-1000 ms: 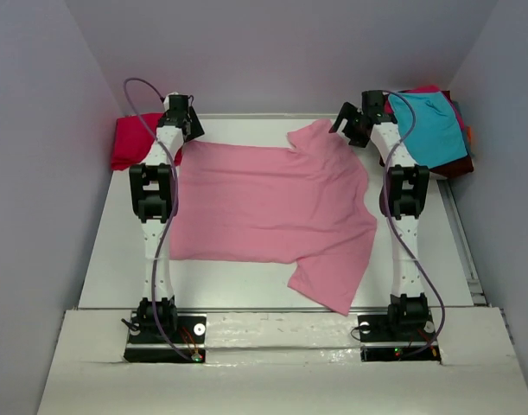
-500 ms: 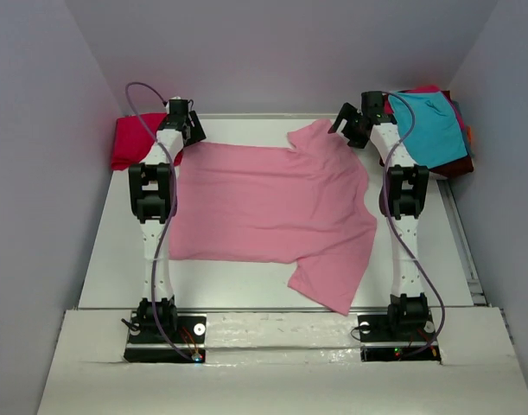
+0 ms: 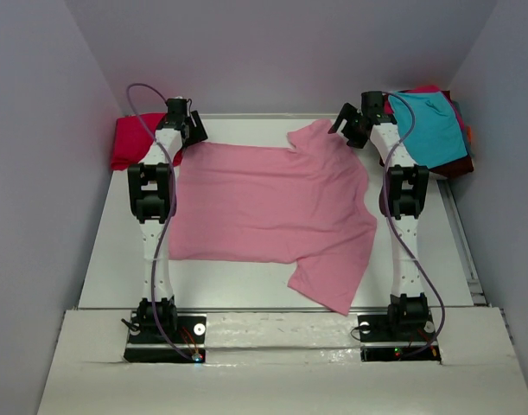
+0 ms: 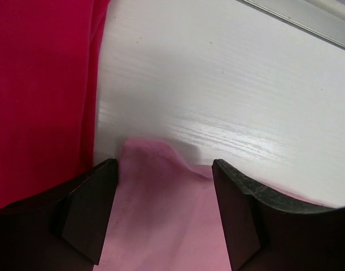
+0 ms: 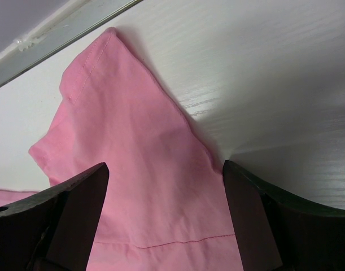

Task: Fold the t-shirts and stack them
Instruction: Flatten the tshirt out

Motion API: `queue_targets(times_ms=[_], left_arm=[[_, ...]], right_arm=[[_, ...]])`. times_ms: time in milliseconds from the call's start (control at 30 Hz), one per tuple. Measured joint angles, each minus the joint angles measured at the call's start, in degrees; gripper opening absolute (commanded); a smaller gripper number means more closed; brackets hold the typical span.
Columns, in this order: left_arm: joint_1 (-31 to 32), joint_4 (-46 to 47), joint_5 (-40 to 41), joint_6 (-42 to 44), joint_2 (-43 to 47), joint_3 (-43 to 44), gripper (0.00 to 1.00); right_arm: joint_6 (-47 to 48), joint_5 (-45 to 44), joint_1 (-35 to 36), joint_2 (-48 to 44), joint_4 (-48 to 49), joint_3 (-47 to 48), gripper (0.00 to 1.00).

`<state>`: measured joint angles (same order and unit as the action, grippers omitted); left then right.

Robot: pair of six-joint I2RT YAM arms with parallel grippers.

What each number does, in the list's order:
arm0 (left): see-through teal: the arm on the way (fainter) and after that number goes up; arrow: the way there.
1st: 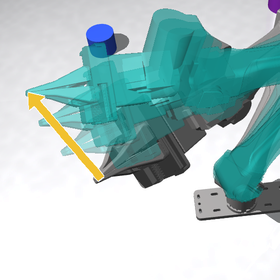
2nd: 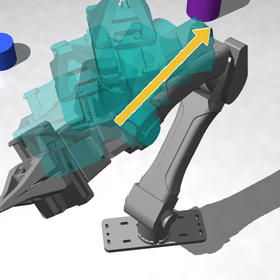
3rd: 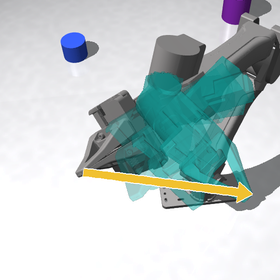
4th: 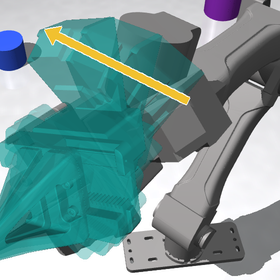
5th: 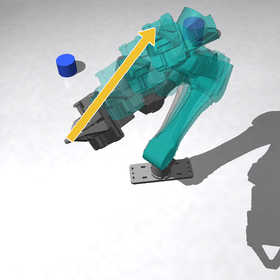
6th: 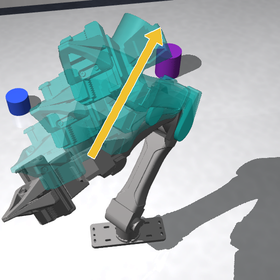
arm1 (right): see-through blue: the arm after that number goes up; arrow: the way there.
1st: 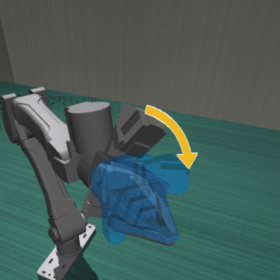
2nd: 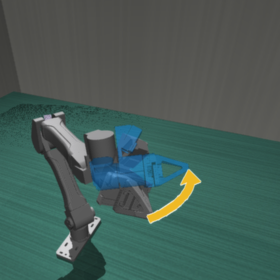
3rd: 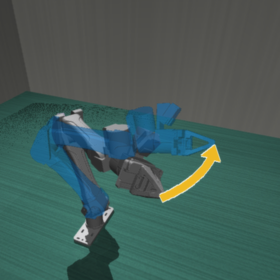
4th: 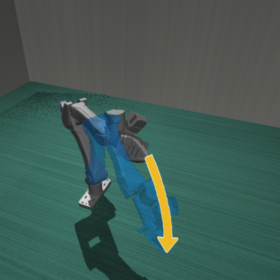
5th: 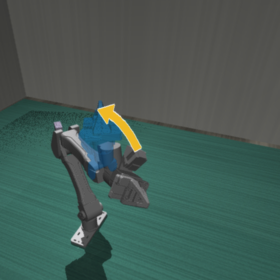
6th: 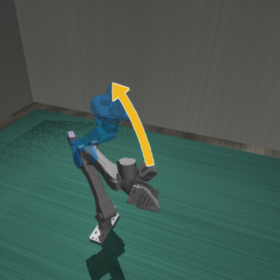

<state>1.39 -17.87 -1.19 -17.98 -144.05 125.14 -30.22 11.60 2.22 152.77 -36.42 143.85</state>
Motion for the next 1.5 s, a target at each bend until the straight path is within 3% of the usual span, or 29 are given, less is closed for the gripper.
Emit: queue_targets(times_ms=[300, 633, 1033, 1367, 1500], left_arm=[[0.0, -1.1, -0.6, 0.2, -0.3, 0.6, 0.77], [-0.1, -3.3, 7.4, -1.5, -0.4, 1.0, 0.72], [-0.1, -4.3, 10.6, -2.1, -0.4, 1.0, 0.71], [-0.5, -6.0, 10.8, -2.3, -0.5, 1.6, 0.62], [-0.5, -6.0, 10.8, -2.3, -0.5, 1.6, 0.53]], right_arm=[[-0.2, 0.3, 0.0, 0.0, 0.0, 0.0, 0.86], [-0.2, 1.0, 0.0, 0.4, 0.2, 0.0, 0.83], [0.2, -0.2, -0.6, 0.5, 0.5, 0.1, 0.82], [0.5, -1.2, -1.0, 0.7, 0.3, 0.1, 0.57], [0.4, -1.2, -1.1, 0.7, 0.2, 0.1, 0.47]])
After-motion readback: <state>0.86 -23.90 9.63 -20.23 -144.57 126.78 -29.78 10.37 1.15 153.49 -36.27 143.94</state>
